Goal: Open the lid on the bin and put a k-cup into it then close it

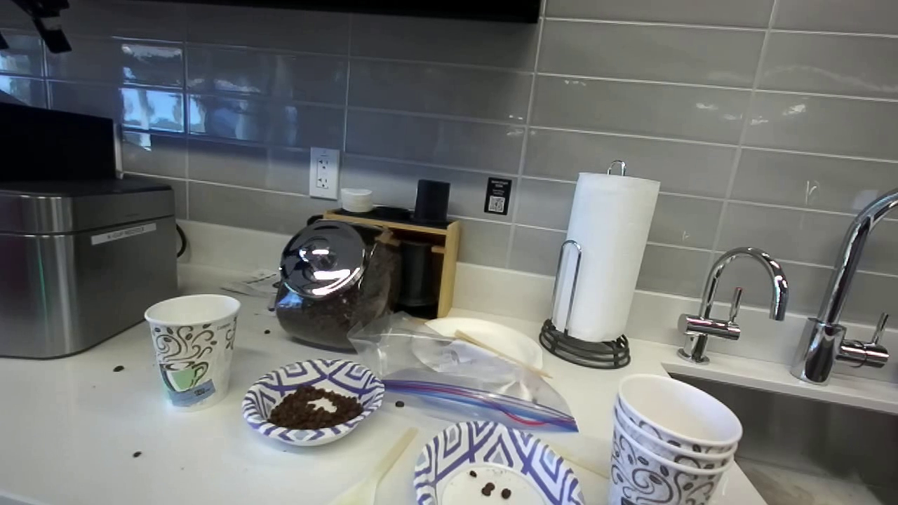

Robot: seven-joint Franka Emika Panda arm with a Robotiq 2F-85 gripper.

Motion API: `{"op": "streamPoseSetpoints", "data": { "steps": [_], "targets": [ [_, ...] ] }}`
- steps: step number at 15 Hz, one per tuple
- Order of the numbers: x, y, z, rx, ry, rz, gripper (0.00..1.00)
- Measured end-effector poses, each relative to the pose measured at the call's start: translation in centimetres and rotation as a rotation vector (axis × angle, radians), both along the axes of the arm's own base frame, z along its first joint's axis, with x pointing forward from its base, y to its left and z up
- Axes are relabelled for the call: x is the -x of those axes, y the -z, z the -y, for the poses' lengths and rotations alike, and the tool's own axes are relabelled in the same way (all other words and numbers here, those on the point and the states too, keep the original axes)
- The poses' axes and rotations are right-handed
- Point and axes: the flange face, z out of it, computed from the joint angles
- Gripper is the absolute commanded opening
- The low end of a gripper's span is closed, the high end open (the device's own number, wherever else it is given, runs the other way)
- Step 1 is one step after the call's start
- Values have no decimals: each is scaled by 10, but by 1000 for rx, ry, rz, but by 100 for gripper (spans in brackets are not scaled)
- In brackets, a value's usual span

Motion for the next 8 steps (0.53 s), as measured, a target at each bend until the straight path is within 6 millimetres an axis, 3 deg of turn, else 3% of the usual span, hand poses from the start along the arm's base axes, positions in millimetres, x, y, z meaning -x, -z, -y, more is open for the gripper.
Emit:
{"op": "streamPoseSetpoints", "data": {
  "steps": [8],
  "targets": [
    [-1, 0, 11, -73, 0, 53, 100]
  ]
}}
